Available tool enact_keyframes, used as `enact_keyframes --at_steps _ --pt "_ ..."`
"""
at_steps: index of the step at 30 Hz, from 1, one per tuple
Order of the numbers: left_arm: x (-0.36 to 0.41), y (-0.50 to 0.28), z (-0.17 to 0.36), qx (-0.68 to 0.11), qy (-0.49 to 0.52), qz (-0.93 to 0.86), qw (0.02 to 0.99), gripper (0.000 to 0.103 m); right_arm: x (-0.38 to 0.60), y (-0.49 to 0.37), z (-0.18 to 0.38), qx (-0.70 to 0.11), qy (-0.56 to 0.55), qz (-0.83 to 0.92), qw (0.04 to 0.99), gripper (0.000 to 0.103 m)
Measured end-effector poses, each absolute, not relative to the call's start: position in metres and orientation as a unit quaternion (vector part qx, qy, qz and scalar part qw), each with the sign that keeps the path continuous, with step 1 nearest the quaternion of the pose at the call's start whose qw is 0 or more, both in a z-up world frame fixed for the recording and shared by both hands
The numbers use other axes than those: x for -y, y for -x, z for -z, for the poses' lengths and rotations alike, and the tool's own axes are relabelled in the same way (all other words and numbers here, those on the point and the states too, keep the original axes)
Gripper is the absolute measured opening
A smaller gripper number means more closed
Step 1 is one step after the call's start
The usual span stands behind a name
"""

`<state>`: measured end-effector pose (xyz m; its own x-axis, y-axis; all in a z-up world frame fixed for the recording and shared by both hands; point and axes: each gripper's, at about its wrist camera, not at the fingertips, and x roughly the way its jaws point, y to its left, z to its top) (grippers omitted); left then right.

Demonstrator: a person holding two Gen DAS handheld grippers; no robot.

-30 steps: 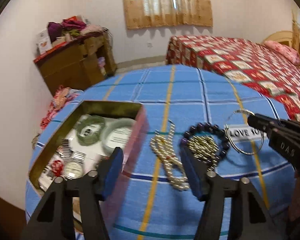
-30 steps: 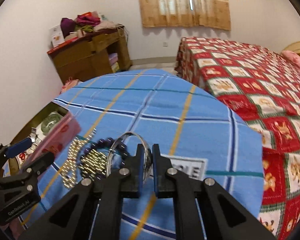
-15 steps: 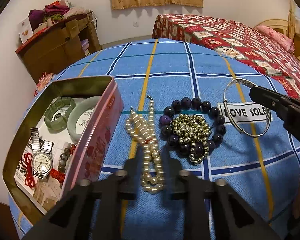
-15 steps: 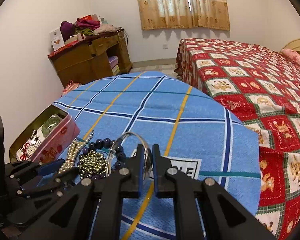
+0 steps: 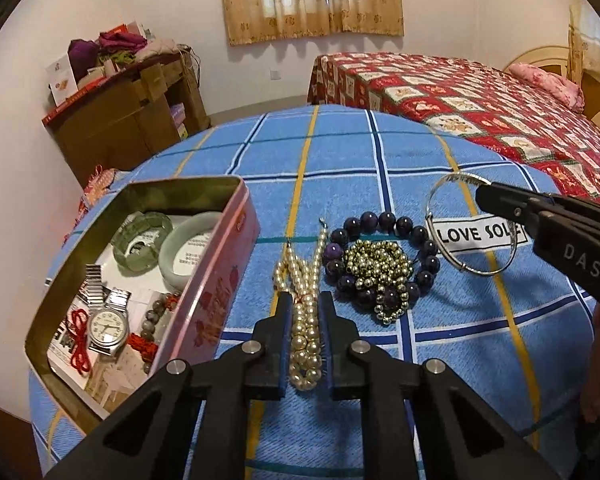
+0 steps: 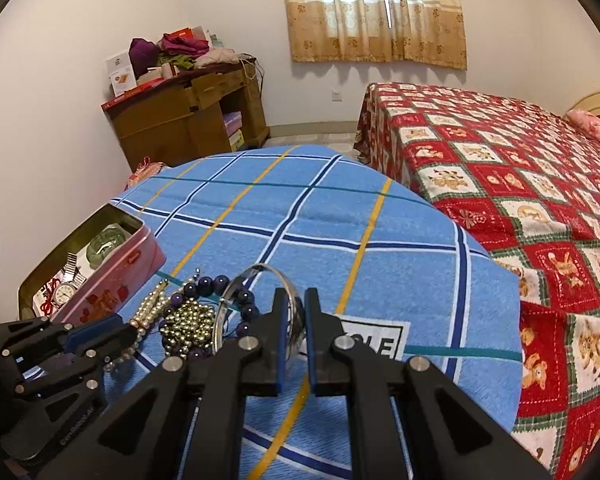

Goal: Organize jewelry

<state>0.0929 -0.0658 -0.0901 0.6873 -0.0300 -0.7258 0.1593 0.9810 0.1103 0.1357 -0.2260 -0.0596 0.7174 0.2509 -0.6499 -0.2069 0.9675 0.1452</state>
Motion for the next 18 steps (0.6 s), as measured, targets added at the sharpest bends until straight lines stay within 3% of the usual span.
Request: enact_keyframes --at_steps 5,7,18 --pt "0.063 -0.091 0.082 -0.38 -0.081 0.047 0.92 0.012 0.224 -0.135 0.06 -0.355 -0.026 -0.124 0.926 0.01" --pt "0.063 -0.091 0.079 -0.376 -0.081 0.047 0.922 0.0 0.223 -0.135 0.06 -0.355 -0.025 -0.124 0.926 0.01" --pt "0.063 -0.09 0.082 -0.381 -0.077 0.052 0.92 0.0 0.222 -0.135 0.059 -0.354 -0.019 -0.124 0.927 0.01"
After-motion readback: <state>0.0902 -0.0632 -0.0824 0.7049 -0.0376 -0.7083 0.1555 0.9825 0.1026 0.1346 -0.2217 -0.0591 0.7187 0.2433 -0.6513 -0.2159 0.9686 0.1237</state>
